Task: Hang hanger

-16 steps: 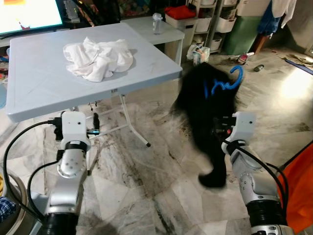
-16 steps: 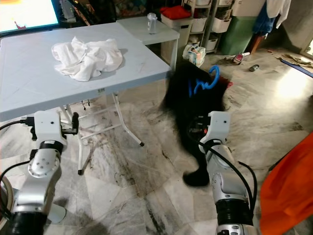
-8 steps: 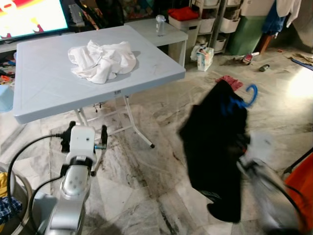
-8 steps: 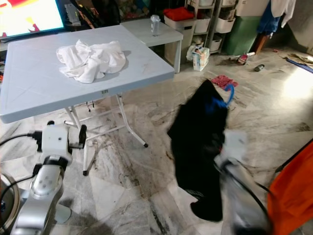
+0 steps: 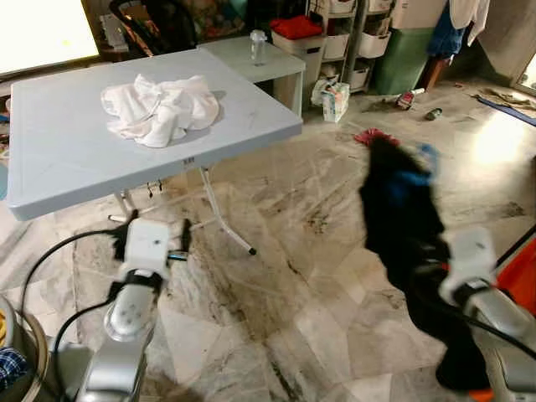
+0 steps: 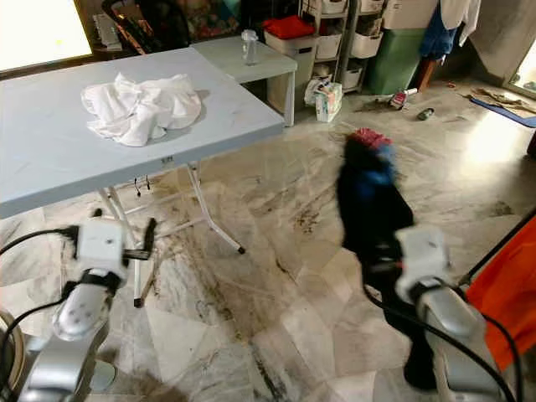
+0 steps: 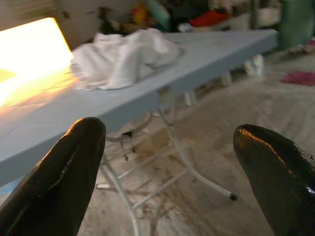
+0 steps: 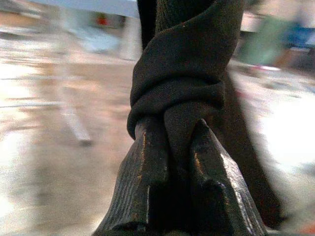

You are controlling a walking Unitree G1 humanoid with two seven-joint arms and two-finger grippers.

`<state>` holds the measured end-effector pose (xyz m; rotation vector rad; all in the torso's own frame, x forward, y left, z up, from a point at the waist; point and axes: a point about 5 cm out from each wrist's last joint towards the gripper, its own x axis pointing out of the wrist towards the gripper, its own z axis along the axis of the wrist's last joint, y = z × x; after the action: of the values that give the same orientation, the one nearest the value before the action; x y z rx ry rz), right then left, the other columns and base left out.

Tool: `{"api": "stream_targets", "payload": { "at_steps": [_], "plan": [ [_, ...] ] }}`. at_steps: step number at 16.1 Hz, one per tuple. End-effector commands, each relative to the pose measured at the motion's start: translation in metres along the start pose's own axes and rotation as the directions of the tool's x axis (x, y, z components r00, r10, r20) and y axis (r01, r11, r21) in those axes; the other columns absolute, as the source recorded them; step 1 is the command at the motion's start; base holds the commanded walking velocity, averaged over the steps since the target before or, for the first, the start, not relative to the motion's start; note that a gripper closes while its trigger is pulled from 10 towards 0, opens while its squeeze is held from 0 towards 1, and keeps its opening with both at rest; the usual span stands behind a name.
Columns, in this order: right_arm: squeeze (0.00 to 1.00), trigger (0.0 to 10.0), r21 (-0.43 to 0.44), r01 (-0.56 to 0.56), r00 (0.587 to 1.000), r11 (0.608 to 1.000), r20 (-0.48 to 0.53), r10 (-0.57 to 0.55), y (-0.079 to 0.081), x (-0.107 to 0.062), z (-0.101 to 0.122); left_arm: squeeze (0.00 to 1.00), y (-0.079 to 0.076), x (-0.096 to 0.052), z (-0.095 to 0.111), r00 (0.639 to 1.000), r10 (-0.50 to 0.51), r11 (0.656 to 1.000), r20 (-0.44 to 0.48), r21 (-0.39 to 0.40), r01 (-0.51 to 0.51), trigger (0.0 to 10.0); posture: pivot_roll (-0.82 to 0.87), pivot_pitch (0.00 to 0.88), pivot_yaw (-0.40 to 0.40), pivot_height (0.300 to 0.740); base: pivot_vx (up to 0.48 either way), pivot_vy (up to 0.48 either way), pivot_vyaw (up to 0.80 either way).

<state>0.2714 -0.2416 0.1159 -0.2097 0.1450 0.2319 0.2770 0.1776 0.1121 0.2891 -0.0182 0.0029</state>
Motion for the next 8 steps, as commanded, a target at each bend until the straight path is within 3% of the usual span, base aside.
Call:
{"api": "stream_targets", "payload": {
  "at_steps": [1,3,6,7,8],
  "plan": [
    [0.0,10.0,-0.011,-0.116,0.987,0.993,0.106,0.117,0.009,0.005,0.029,0.0,-0.003,0.004,0.002,0.999,-0.033,0.999,0.002,0.008,0.033,10.0,0.0,0.0,-0.037,0.74,0.0,0.0,0.0],
    [0.0,10.0,0.014,-0.308,0.944,0.951,0.13,0.303,0.024,0.009,0.04,0.0,-0.012,0.009,0.009,0.994,-0.108,0.994,0.029,-0.009,0.109,10.0,0.02,0.0,-0.053,0.74,0.0,0.0,0.0],
    [0.0,10.0,0.004,-0.268,0.955,0.964,0.134,0.265,0.02,0.018,0.039,0.0,-0.015,0.006,0.012,0.992,-0.12,0.993,0.031,-0.007,0.121,10.0,0.06,0.0,-0.019,0.74,0.0,0.0,0.0],
    [0.0,10.0,0.025,-0.269,0.953,0.963,0.149,0.263,0.023,0.019,0.04,0.0,-0.014,0.005,0.013,0.991,-0.129,0.991,0.041,0.021,0.129,10.0,0.06,0.0,-0.013,0.74,0.0,0.0,0.0],
    [0.0,10.0,-0.01,-0.264,0.953,0.964,0.153,0.263,0.027,0.018,0.039,0.0,-0.014,0.006,0.013,0.989,-0.139,0.99,0.041,0.018,0.139,10.0,0.05,0.0,-0.008,0.74,0.0,0.0,0.0]
  ]
}}
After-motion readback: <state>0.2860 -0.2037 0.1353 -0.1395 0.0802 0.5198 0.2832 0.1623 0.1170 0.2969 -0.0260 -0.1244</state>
